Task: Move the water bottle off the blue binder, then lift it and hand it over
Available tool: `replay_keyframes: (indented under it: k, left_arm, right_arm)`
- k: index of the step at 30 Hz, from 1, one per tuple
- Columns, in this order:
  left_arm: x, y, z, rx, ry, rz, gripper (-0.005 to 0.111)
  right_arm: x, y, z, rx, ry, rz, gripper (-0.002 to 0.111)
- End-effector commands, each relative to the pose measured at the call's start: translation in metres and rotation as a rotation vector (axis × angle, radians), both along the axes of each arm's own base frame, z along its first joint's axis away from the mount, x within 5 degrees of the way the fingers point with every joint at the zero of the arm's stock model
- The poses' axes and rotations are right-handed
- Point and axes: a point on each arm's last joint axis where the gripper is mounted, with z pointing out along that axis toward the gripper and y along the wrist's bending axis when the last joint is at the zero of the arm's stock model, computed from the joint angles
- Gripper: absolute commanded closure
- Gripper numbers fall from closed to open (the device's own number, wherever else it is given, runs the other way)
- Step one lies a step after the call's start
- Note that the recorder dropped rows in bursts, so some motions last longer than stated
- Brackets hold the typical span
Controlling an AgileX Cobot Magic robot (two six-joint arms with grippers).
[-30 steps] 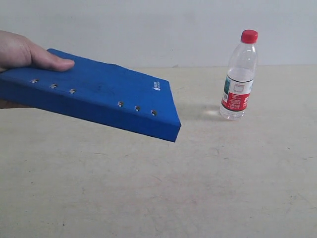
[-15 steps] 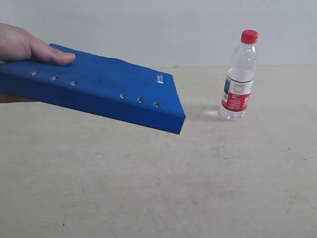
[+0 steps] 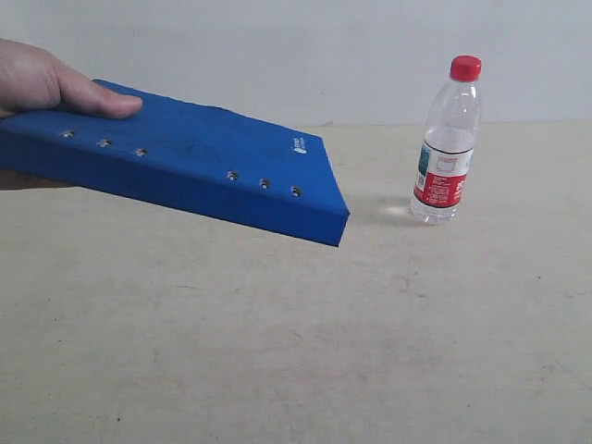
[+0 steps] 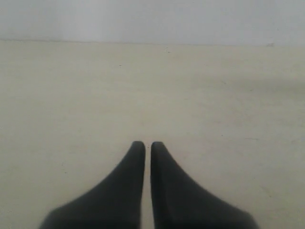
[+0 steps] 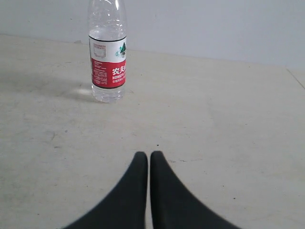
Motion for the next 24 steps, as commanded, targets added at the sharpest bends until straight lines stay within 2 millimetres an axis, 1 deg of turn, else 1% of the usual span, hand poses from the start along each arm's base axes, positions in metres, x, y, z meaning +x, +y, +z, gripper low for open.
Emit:
replay_keyframes:
  k: [1, 5, 11, 17, 24]
  left_arm:
    - [-0.0001, -0.0052, 0.0012, 0.079, -0.02, -0.053, 0.102]
    - [-0.0001, -0.0084, 0.0021, 0.015, -0.028, -0.058, 0.102]
    - [-0.0005, -0.0112, 0.0024, -0.002, -0.03, -0.108, 0.102]
    - [-0.0006, -0.0119, 0.0026, -0.034, -0.029, -0.108, 0.102]
    - [-0.0005, -0.0117, 0.0026, -0.028, -0.029, -0.107, 0.102]
  right_arm:
    - [-0.0001, 0.0, 0.0022, -0.007, -0.017, 0.002, 0.109]
    - [-0.0001, -0.0002, 0.0022, -0.012, -0.018, 0.002, 0.109]
    - [-0.0001, -0.0002, 0.0022, -0.012, -0.018, 0.002, 0.109]
    - [-0.0001, -0.0002, 0.0022, -0.012, -0.018, 0.002, 0.109]
    - [-0.0001, -0.0002, 0.0022, -0.012, -0.018, 0.002, 0.109]
